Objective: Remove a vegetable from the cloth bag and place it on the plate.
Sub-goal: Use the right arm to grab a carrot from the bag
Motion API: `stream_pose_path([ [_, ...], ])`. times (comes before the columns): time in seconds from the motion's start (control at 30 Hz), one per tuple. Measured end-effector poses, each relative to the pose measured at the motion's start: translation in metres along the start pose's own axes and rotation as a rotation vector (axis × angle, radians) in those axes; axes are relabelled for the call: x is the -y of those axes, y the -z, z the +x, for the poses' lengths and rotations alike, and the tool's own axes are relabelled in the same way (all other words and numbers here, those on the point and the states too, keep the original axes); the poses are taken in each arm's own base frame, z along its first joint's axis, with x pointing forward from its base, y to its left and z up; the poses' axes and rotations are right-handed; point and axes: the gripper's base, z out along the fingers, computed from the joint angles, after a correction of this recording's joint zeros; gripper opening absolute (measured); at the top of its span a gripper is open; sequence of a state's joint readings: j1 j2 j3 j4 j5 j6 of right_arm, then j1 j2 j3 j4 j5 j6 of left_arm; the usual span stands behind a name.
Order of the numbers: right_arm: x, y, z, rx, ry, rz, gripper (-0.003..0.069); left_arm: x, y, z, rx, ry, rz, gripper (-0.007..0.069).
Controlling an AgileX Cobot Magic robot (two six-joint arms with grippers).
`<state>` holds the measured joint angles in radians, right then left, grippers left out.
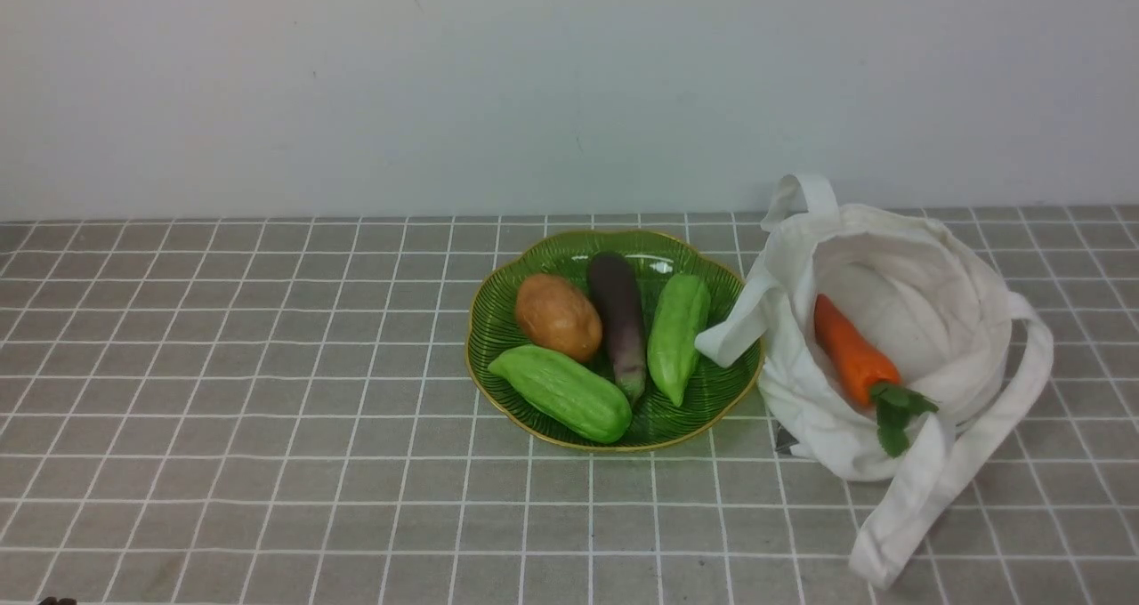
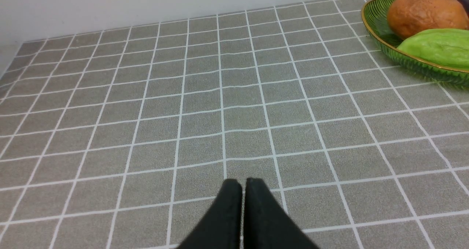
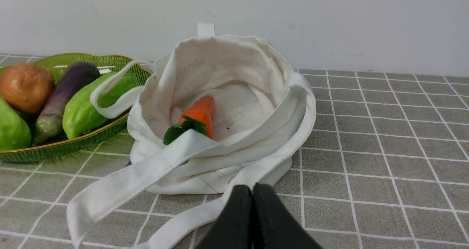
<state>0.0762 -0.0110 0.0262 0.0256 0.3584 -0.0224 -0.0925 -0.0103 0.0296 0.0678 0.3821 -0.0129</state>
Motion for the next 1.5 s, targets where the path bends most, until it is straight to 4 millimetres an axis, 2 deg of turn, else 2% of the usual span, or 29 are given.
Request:
stream_pose_path([
  [0.3, 0.000, 0.000, 0.000, 0.000, 0.000, 0.000, -0.0015, 0.000, 0.000, 0.000, 0.000, 0.000, 0.000, -0.0005],
  [0.37, -0.001, 0.000, 0.000, 0.000, -0.106, -0.016, -0.0015, 0.000, 0.000, 0.000, 0.000, 0.000, 0.000, -0.0005],
  [0.4, -0.001, 0.000, 0.000, 0.000, -0.106, -0.016, -0.0015, 0.000, 0.000, 0.000, 0.000, 0.000, 0.000, -0.0005],
  [0.43, -0.003, 0.000, 0.000, -0.001, -0.209, -0.033, -0.0015, 0.000, 0.000, 0.000, 0.000, 0.000, 0.000, -0.0005],
  [0.47, -0.007, 0.000, -0.001, -0.005, -0.451, -0.074, -0.0015, 0.000, 0.000, 0.000, 0.000, 0.000, 0.000, -0.0005],
  [0.53, -0.010, 0.000, -0.002, -0.014, -0.684, -0.114, -0.0015, 0.000, 0.000, 0.000, 0.000, 0.000, 0.000, -0.0005],
  [0.57, -0.010, 0.001, -0.002, -0.014, -0.707, -0.118, -0.0015, 0.000, 0.000, 0.000, 0.000, 0.000, 0.000, -0.0005],
  [0.63, -0.013, 0.001, -0.003, -0.022, -0.882, -0.152, -0.0015, 0.000, 0.000, 0.000, 0.000, 0.000, 0.000, -0.0005],
  [0.67, -0.013, 0.001, -0.004, -0.020, -0.915, -0.159, -0.0015, 0.000, 0.000, 0.000, 0.000, 0.000, 0.000, -0.0005],
  [0.93, -0.013, 0.001, -0.005, -0.017, -0.945, -0.164, -0.0015, 0.000, 0.000, 0.000, 0.000, 0.000, 0.000, -0.0005],
  [1.13, -0.008, 0.001, -0.012, 0.086, -0.982, -0.154, -0.0015, 0.000, 0.000, 0.000, 0.000, 0.000, 0.000, -0.0005],
  [1.23, -0.004, 0.007, -0.033, 0.209, -0.867, -0.149, -0.0015, 0.000, 0.000, 0.000, 0.000, 0.000, 0.000, -0.0005],
  [1.37, -0.002, 0.024, -0.078, 0.353, -0.617, -0.144, -0.0015, 0.000, 0.000, 0.000, 0.000, 0.000, 0.000, -0.0005],
  [1.4, -0.002, 0.028, -0.098, 0.370, -0.487, -0.129, -0.0015, 0.000, 0.000, 0.000, 0.000, 0.000, 0.000, -0.0005],
  [1.5, -0.006, 0.028, -0.135, 0.301, -0.314, -0.139, -0.0015, 0.000, 0.000, 0.000, 0.000, 0.000, 0.000, -0.0005],
])
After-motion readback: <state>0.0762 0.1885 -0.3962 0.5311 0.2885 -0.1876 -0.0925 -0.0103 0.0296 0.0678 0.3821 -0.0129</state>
